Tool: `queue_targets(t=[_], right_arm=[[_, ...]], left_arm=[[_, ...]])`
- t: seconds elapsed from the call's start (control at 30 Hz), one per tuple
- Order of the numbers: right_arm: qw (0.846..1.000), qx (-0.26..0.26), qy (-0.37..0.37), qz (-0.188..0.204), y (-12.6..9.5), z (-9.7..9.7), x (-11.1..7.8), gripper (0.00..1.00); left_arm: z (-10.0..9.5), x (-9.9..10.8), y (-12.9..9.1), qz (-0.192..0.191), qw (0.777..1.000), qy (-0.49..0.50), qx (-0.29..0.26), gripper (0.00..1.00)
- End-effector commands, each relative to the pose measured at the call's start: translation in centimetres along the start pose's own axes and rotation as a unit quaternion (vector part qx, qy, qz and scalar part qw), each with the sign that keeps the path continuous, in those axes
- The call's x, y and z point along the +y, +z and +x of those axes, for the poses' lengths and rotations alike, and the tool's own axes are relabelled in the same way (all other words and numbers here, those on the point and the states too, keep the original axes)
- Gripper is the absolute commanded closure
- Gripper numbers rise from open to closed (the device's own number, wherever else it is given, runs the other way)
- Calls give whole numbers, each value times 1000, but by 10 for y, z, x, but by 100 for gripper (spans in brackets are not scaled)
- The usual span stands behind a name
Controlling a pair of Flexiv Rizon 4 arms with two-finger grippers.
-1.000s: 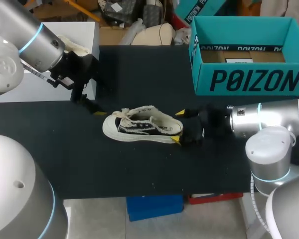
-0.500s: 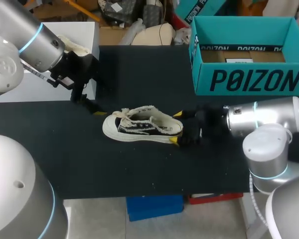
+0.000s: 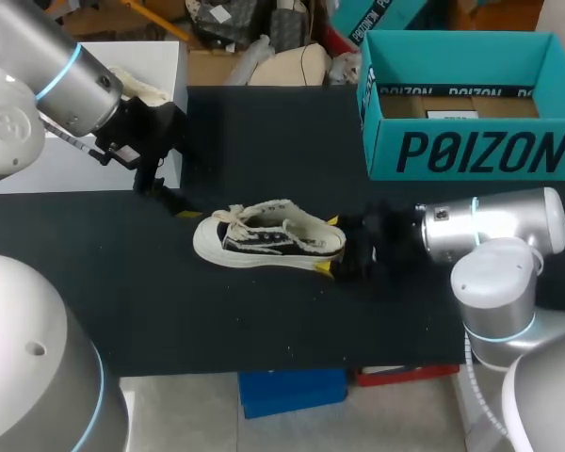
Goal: Take the shoe out of the shoebox, open the shoe tongue, remove and reinsert the insole, then place the shoe into the shoebox
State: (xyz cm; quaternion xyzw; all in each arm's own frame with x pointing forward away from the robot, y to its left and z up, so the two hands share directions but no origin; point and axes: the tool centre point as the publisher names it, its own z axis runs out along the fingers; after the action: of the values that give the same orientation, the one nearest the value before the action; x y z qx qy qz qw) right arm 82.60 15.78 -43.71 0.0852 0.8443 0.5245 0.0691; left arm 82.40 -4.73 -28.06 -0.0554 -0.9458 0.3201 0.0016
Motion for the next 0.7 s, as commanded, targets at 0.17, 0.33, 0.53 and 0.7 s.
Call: queue_targets(t=[0.17, 0.33, 0.53, 0.7], right_arm=[[1000, 0, 1, 4, 4, -2, 1, 100], [1000, 0, 1, 4, 4, -2, 1, 100], [1000, 0, 1, 4, 4, -2, 1, 100], [1000, 0, 1, 4, 4, -2, 1, 100]], left_arm=[[-4, -15, -7, -9, 1000, -7, -9, 0], [-10, -43, -12, -75, 981, -161, -83, 0], [4, -64, -6, -90, 962, -242, -89, 0], [12, -69, -3, -99, 972, -208, -47, 0]])
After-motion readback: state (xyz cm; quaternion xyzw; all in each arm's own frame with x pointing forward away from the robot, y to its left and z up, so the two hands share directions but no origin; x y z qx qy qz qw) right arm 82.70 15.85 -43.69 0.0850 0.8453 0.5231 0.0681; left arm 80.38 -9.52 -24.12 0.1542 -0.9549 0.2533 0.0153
